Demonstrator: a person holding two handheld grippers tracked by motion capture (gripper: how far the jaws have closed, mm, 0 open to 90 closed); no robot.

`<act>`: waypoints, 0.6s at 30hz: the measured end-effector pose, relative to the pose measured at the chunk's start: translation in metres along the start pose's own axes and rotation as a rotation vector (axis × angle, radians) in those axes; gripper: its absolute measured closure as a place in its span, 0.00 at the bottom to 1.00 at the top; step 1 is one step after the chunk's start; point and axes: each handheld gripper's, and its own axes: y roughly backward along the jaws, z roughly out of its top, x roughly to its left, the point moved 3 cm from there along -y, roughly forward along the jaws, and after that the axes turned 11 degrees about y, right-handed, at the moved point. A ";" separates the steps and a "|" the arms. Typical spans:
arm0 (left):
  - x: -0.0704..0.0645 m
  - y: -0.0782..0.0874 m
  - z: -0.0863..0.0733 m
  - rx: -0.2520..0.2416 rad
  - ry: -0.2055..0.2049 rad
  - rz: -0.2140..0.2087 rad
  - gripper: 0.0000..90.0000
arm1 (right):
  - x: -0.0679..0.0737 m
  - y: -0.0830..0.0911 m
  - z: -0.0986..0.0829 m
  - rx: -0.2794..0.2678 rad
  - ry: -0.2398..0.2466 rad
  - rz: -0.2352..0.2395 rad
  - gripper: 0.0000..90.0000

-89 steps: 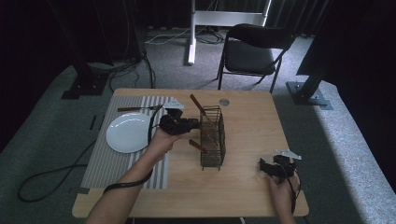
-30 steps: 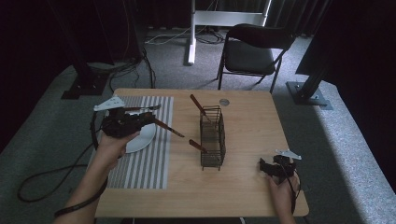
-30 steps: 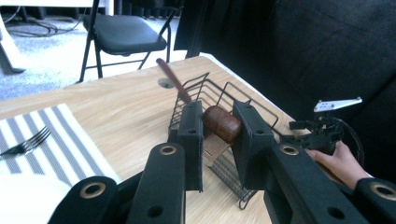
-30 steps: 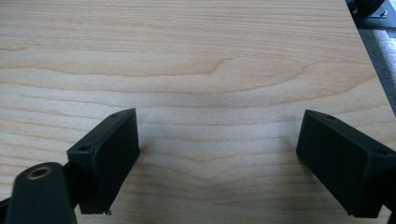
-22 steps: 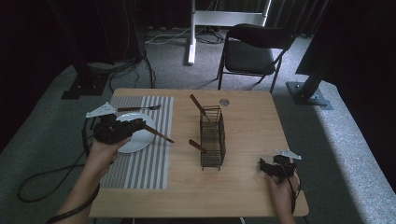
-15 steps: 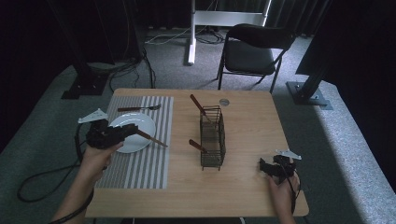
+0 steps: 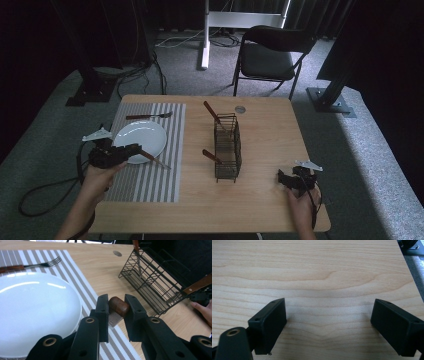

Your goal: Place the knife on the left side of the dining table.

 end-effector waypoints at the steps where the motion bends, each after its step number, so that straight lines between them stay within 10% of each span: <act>1: 0.001 0.000 -0.001 0.001 0.008 -0.001 0.83 | 0.000 0.000 0.000 0.000 0.000 0.000 0.14; 18: 0.030 0.010 -0.020 0.004 0.134 -0.003 0.84 | 0.000 0.000 0.000 0.000 0.000 0.000 0.14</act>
